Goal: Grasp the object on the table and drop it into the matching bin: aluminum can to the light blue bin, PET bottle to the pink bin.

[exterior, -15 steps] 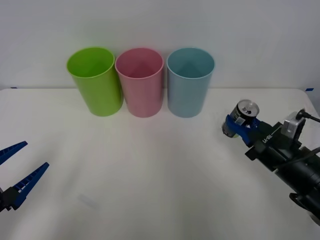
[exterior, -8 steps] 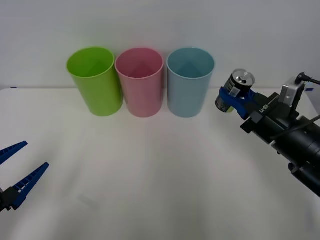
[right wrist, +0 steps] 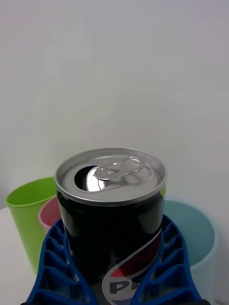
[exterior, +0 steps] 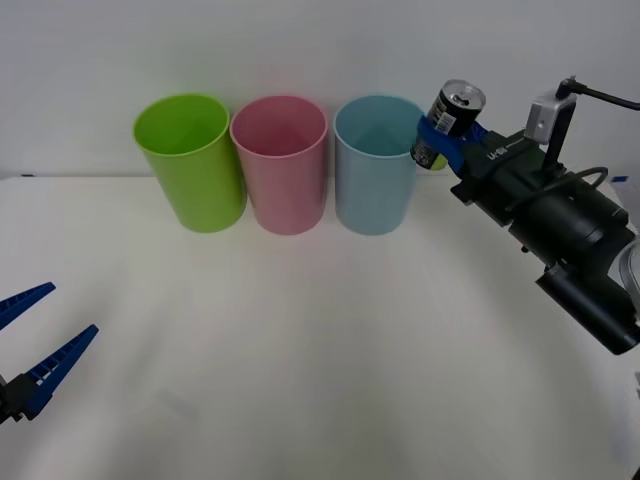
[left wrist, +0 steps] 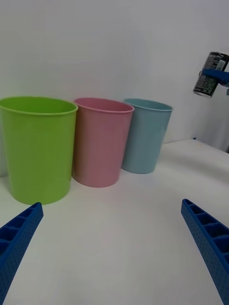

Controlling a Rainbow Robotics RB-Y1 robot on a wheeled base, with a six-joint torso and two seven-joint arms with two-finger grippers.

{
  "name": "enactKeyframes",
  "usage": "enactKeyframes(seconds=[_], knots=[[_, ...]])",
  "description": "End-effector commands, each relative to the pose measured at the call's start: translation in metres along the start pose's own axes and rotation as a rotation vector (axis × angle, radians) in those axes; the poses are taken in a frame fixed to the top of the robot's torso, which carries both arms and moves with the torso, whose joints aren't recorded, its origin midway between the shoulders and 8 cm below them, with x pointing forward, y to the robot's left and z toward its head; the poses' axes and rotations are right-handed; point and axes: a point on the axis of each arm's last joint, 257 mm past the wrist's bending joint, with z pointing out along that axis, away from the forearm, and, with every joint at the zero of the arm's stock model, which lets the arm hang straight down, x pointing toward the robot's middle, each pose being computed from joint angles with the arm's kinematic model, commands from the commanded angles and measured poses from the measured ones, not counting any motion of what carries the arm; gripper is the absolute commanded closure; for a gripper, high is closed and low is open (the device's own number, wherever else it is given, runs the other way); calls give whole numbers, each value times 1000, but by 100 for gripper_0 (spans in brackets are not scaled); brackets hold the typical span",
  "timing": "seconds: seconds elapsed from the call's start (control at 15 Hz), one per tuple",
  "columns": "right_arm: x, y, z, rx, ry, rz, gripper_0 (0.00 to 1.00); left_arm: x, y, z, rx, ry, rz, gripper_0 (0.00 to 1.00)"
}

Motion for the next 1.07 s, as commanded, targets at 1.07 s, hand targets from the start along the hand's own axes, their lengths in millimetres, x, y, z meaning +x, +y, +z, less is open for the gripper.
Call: enactKeyframes(seconds=[1.07], knots=[[39, -49, 137, 174, 62, 19, 100, 0, 0, 0, 0, 0, 0, 0]])
